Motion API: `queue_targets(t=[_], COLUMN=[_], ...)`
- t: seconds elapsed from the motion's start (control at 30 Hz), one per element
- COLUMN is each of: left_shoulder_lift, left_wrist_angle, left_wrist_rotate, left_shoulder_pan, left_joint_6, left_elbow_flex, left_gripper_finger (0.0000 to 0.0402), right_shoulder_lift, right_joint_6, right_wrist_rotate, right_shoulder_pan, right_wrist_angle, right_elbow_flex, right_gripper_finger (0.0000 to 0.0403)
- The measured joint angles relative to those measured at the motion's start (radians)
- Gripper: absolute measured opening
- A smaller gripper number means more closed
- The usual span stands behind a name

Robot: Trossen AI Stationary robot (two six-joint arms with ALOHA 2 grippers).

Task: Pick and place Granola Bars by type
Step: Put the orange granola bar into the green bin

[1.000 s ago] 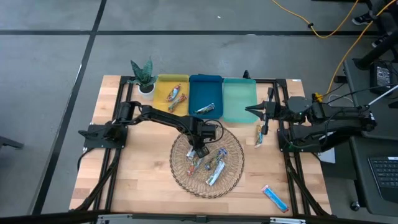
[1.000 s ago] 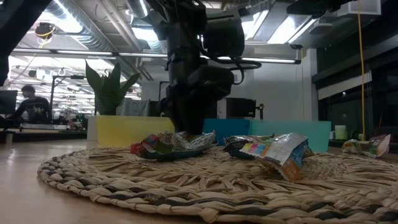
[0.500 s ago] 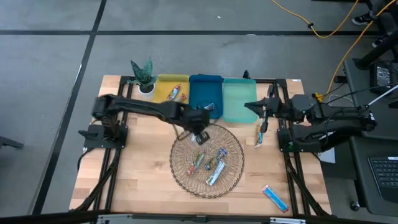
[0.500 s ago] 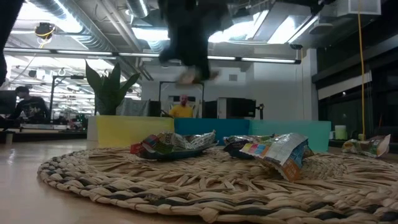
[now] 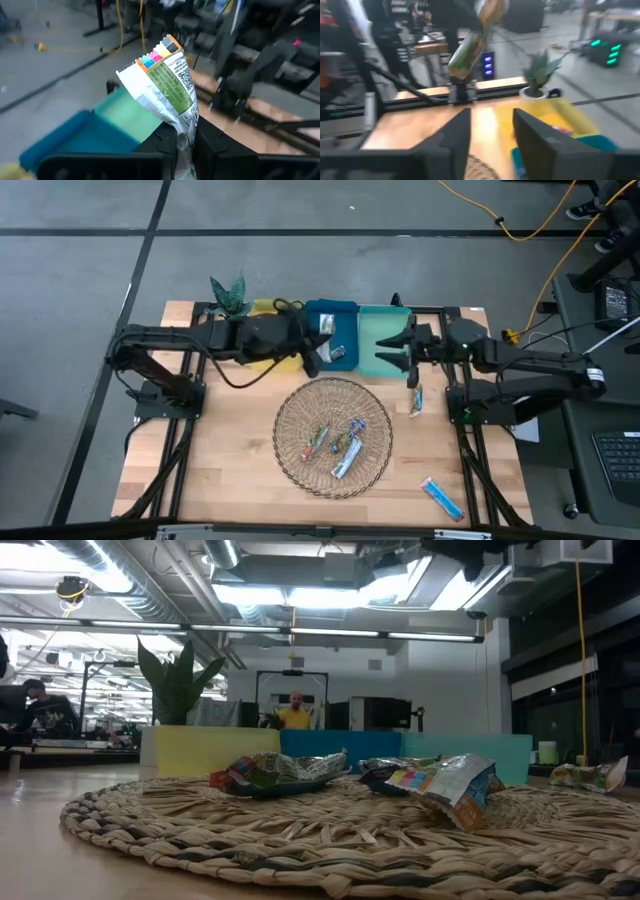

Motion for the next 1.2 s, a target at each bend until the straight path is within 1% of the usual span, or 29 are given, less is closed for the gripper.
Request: queue_targets(t=[0.13, 0.23, 0.3, 0.4, 0.47, 0.6, 0.77, 0.87, 1.0, 1.2], left_shoulder_lift=[-0.004, -0.005, -0.005, -0.004, -0.004, -0.004, -0.003, -0.003, -0.002, -0.002], left_wrist_angle=[0.049, 0.053, 0.053, 0.068, 0.079, 0.1, 0.099, 0.099, 0.099, 0.099], left_wrist_rotate=[0.006, 0.011, 0.02, 0.052, 0.07, 0.098, 0.124, 0.127, 0.13, 0.146], left_shoulder_pan=[0.005, 0.017, 0.027, 0.038, 0.038, 0.037, 0.038, 0.034, 0.034, 0.034], left_joint_6=[0.051, 0.059, 0.069, 0.082, 0.107, 0.137, 0.156, 0.178, 0.189, 0.223], left_elbow_flex=[0.0, 0.0, 0.0, 0.0, 0.0, 0.0, 0.0, 0.0, 0.0, 0.0], left_gripper_finger=[0.0024, 0.0025, 0.0025, 0.0025, 0.0025, 0.0025, 0.0024, 0.0025, 0.0025, 0.0026], right_shoulder_lift=[0.055, 0.099, 0.131, 0.178, 0.212, 0.269, 0.352, 0.408, 0.495, 0.597], right_joint_6=[0.081, 0.149, 0.194, 0.266, 0.299, 0.306, 0.298, 0.275, 0.273, 0.276], right_wrist_rotate=[-0.19, -0.315, -0.365, -0.385, -0.386, -0.386, -0.395, -0.425, -0.473, -0.554], right_shoulder_pan=[-0.058, -0.088, -0.104, -0.122, -0.128, -0.132, -0.132, -0.132, -0.132, -0.131], right_wrist_angle=[0.075, 0.173, 0.233, 0.311, 0.348, 0.396, 0.375, 0.374, 0.327, 0.293], right_elbow_flex=[0.0, 0.0, 0.0, 0.0, 0.0, 0.011, 0.11, 0.183, 0.269, 0.367], right_gripper_finger=[0.0216, 0.0257, 0.0278, 0.0297, 0.03, 0.0297, 0.0292, 0.0291, 0.0291, 0.029])
